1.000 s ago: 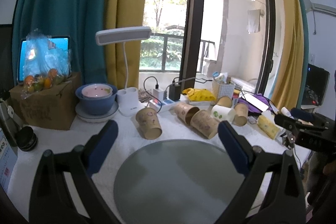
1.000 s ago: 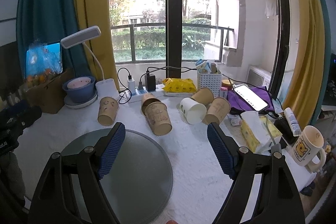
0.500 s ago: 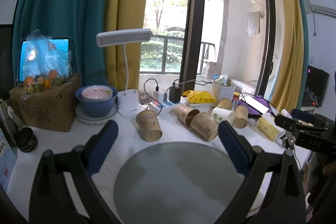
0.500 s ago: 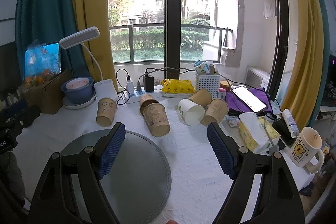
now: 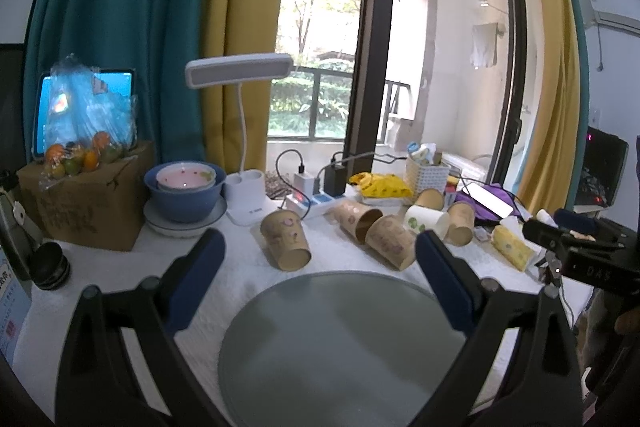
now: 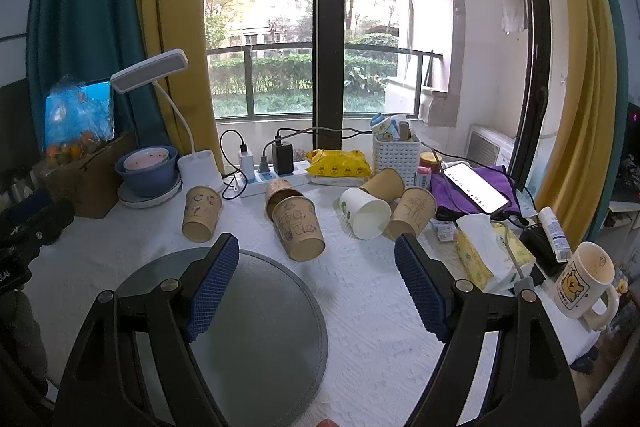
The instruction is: Flip cup upright
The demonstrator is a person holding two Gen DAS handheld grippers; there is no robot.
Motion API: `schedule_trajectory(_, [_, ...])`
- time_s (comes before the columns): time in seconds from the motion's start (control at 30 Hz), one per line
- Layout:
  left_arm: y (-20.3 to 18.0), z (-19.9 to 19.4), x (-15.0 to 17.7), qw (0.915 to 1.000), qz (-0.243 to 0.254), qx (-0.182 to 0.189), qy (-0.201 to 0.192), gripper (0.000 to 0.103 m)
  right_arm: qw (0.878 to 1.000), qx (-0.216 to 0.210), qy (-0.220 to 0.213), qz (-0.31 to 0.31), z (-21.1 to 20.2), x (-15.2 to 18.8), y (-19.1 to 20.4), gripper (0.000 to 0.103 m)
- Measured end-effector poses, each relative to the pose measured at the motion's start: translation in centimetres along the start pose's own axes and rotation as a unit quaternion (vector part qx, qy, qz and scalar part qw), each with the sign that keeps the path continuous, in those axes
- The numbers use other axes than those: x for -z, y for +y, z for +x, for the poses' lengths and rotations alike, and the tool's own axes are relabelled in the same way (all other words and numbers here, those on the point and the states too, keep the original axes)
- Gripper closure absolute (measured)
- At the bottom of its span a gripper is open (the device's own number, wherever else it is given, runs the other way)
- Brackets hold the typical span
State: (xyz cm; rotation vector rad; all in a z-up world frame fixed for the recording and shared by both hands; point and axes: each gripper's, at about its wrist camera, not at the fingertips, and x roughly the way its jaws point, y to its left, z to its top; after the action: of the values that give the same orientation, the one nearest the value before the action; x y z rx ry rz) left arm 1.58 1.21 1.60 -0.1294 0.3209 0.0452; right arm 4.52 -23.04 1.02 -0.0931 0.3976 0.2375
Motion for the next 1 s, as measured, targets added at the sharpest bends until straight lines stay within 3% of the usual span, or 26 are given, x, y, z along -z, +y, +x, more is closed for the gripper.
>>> schedule_trajectory(0.5, [0.1,1.5,0.1,0.9999,0.002,-0.003,0.015,0.006,1.000,-0.002,0.012,0.006,1.8,-0.4,-0.1,0.020])
schedule_trajectory(0.73, [-1.3,4.2,0.0,0.9989,0.019,0.007,0.042,0.006,0.999,-0.003,0.025,0.020,3.9,-0.4,-1.5,0.020])
schedule_trajectory(1.0, [-4.6,10.6,-0.9,0.9914,0.064,0.040,0.107,0.006,0.997,0.004,0.049,0.054,8.2,-0.7,-5.5,0.020])
